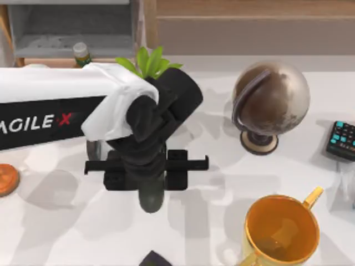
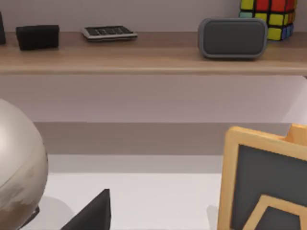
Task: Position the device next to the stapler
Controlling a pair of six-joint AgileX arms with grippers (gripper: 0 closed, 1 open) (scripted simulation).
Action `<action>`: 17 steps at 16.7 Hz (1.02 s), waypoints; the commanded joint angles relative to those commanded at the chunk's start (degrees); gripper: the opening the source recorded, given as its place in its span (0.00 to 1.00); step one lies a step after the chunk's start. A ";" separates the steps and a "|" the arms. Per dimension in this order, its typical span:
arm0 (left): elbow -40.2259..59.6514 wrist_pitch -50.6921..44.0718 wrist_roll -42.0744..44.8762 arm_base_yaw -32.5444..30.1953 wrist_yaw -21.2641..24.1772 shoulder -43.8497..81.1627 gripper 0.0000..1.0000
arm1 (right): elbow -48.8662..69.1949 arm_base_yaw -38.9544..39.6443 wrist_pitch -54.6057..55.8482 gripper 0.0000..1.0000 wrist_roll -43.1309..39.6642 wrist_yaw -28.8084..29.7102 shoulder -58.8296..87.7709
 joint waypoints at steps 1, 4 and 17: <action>-0.33 0.09 0.00 0.00 0.01 0.27 0.00 | 0.00 0.00 0.00 1.00 0.00 0.00 0.00; -1.68 0.20 -0.01 0.00 0.06 1.55 0.00 | 0.00 0.00 0.00 1.00 0.00 0.00 0.00; -2.42 0.15 -0.01 0.00 0.11 2.30 0.53 | 0.00 0.00 0.00 1.00 0.00 0.00 0.00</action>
